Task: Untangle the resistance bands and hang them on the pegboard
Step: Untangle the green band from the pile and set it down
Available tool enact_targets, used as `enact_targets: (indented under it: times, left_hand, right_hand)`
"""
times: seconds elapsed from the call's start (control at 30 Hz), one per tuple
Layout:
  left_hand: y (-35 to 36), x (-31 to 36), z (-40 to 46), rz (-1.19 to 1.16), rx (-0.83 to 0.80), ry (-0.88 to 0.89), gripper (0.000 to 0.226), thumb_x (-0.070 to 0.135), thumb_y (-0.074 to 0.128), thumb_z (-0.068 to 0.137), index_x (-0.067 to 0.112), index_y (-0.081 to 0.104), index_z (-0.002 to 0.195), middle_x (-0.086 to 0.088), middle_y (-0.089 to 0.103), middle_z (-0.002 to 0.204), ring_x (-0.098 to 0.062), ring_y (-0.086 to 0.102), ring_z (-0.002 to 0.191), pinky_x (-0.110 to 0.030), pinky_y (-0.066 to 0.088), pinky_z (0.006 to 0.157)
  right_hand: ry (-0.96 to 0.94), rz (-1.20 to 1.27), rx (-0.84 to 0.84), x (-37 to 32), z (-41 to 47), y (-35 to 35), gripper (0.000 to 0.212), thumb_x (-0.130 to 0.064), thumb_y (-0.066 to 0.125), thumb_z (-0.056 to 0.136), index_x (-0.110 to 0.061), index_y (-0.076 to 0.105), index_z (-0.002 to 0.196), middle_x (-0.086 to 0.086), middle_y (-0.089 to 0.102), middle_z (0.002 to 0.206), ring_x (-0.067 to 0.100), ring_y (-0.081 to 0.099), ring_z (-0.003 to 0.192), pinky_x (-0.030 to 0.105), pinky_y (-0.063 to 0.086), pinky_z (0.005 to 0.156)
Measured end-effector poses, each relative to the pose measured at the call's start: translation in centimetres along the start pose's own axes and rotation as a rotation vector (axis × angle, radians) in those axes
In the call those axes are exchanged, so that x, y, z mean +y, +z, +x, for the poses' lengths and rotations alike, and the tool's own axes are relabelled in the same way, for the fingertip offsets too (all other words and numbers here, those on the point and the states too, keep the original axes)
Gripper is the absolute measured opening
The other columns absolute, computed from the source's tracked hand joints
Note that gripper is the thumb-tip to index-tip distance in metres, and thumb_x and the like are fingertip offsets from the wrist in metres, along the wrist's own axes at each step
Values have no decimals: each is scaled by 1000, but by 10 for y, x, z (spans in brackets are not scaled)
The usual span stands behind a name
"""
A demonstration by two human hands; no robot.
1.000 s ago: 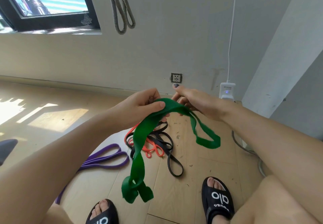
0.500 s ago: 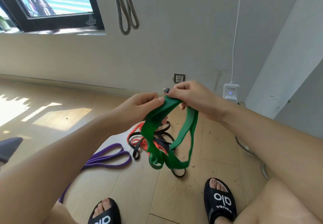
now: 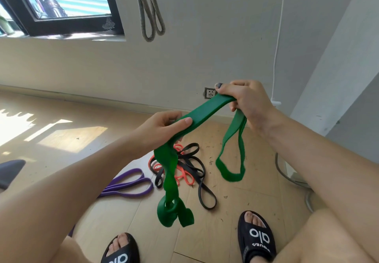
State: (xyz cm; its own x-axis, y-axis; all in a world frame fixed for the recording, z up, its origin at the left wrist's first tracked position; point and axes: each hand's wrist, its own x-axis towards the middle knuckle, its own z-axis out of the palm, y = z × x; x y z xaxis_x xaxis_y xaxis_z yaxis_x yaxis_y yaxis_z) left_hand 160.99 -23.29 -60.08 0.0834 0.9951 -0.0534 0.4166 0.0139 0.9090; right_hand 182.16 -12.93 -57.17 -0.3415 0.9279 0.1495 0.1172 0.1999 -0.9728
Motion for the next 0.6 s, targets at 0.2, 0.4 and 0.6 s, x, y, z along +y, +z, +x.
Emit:
enact_targets:
  times: [0.2, 0.4, 0.6]
  left_hand:
    - [-9, -3, -3, -236, -93, -93, 22, 23, 58, 99, 4, 51, 108, -9, 72, 88, -20, 64, 72, -25, 53, 59]
    - [-11, -3, -1, -40, 65, -57, 21, 22, 72, 92, 10, 55, 92, -7, 59, 76, -19, 56, 59, -31, 52, 56]
    - [-2, 5, 0, 98, 90, 59, 20, 22, 75, 91, 15, 56, 92, -3, 58, 71, -19, 53, 60, -34, 45, 58]
  right_hand:
    - [38, -67, 31, 8, 5, -10, 37, -38, 75, 83, -8, 58, 72, 10, 38, 70, 17, 40, 57, 37, 35, 73]
    - [66, -353, -200, 22, 2, -15, 46, -41, 64, 97, 0, 63, 76, 4, 48, 68, 17, 47, 69, 32, 36, 73]
    - [93, -329, -458, 11, -15, 21, 49, -49, 44, 106, -12, 73, 92, 7, 70, 85, 14, 60, 79, 33, 43, 79]
